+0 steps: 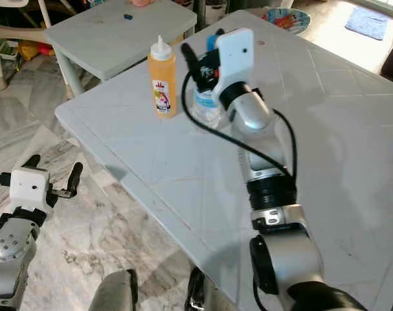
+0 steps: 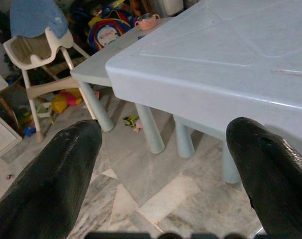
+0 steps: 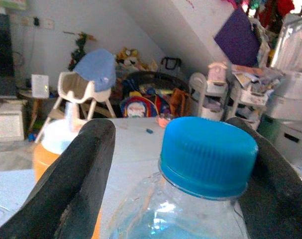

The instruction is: Restocking fridge

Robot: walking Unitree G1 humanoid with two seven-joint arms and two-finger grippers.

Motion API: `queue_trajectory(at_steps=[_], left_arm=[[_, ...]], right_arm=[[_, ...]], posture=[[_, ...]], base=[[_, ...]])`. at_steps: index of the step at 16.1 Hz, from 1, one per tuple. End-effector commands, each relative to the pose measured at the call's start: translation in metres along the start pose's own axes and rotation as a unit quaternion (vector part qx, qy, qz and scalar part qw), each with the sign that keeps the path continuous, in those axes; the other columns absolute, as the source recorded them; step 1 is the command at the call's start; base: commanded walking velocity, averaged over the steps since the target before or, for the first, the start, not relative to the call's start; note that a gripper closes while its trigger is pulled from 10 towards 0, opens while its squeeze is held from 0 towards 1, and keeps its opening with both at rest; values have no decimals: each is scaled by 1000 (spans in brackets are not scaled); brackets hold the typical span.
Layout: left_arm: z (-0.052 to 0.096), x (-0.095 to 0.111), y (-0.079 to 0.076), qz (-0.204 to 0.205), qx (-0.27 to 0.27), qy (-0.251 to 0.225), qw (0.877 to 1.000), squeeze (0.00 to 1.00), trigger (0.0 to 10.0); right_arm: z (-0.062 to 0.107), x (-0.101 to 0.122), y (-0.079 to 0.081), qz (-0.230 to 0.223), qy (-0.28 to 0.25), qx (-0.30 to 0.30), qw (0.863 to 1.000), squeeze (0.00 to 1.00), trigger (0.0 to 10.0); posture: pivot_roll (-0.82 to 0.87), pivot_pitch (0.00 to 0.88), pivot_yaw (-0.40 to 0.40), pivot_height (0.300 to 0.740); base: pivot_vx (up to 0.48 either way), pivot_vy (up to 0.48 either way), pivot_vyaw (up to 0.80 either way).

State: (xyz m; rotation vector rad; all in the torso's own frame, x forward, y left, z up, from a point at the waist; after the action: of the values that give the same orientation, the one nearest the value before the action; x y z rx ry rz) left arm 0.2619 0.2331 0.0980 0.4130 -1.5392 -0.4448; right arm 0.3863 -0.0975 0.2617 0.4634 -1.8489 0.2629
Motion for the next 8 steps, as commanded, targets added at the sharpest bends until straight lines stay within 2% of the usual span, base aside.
queue_trajectory(at_steps=[1,4,8], left_arm=[[-2,1,-2,-7,-9,-1,1000,0,10000],[-4,1,-7,-3,-20,-1,1000,0,10000],[-6,1,-10,-4,-26,-1,1000,0,10000]], right_arm=[[0,6,-1,1,-2,-8,1000,0,0],[1,9,-1,-4,16,-14,1000,0,0],[9,-1,-1,9,59,-16,998,0,0]], posture=[[117,137,-34,740],[110,126,-35,740],[103,112,-38,740]], base=[[0,0,0],[0,0,0],[0,0,0]])
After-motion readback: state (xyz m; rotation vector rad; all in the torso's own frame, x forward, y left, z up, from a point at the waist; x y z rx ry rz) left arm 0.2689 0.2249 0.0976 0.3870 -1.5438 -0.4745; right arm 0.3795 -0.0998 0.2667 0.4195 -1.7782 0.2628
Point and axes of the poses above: a point about 5 cm out from each wrist's last joint towards the gripper, its own z axis pointing back from the gripper into the wrist, its own x axis along the axis of the wrist's last joint, y = z × x, the point moved 2 cm from there along -z, pointing out of the wrist towards the gripper, and after that the axes turned 13 degrees about -z, right-handed, at the moved point
